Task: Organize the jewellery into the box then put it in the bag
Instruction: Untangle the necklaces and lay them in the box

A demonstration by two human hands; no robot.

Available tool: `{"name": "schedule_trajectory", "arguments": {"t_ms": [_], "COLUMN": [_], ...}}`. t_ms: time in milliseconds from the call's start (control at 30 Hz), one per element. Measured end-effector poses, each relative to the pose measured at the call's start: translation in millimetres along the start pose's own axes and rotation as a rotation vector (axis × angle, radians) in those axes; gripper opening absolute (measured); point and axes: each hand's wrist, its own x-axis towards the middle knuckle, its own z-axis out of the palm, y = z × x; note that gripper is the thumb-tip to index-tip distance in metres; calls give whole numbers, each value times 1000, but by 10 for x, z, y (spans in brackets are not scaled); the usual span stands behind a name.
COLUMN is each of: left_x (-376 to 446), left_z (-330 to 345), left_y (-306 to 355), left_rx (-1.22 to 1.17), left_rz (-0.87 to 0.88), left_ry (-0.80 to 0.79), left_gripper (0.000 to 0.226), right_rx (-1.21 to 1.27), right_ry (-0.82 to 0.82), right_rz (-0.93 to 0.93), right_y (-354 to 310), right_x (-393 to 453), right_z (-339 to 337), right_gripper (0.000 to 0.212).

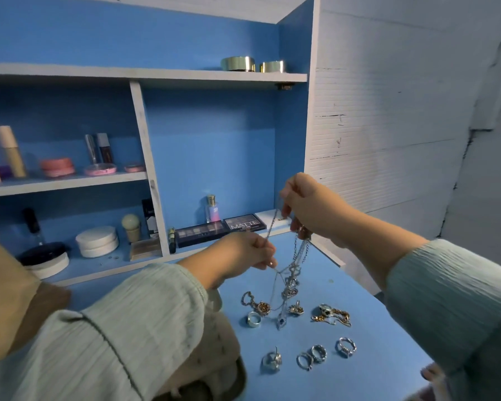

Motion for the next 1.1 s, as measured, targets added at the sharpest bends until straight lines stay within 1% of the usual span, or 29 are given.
{"name": "schedule_trajectory", "arguments": {"t_ms": [133, 200, 233, 300, 367, 433, 567, 633, 667, 767, 867, 1000, 1100], "left_x": [-101, -148, -157, -189, -206, -214, -213, -201, -197, -186, -159, -143, -149], "left_z": [-6, 4, 5, 8, 14, 35, 76, 89, 100, 142, 176, 188, 201], "left_y": [11, 32, 32, 26, 13, 28, 131, 188, 208, 246, 222, 181, 191], "left_rx": [-365, -487, -488, -383, -264, -215, -327, -356, -375, -448, -477, -485, -497], "left_rz": [-54, -81, -81, -48, -2, 24, 52, 76, 82, 63, 67, 36, -1], "left_ry": [50, 101, 139, 227, 309, 356, 352, 334, 324, 295, 305, 329, 295], "left_gripper": [14, 14, 16, 21, 26, 27, 25, 25, 25, 27, 28, 28, 27], "right_rx": [-99, -144, -165, -204, -241, -299, -350, -327, -298, -174, -106, -86, 31], "right_ry": [23, 13, 6, -26, -78, -143, -264, -295, -298, -258, -221, -189, -171], "right_rz": [39, 72, 91, 117, 127, 117, 103, 109, 114, 149, 170, 180, 208], "right_y": [57, 112, 147, 217, 277, 312, 390, 447, 470, 523, 507, 474, 421], "right_x": [-19, -47, -64, -117, -186, -249, -354, -389, -405, -418, -412, -374, -351], "right_z": [-56, -60, -61, -64, -68, -68, -31, 1, 17, 40, 13, -60, -104], "right_gripper": [13, 12, 12, 14, 15, 13, 18, 10, 5, 14, 9, 12, 17]}}
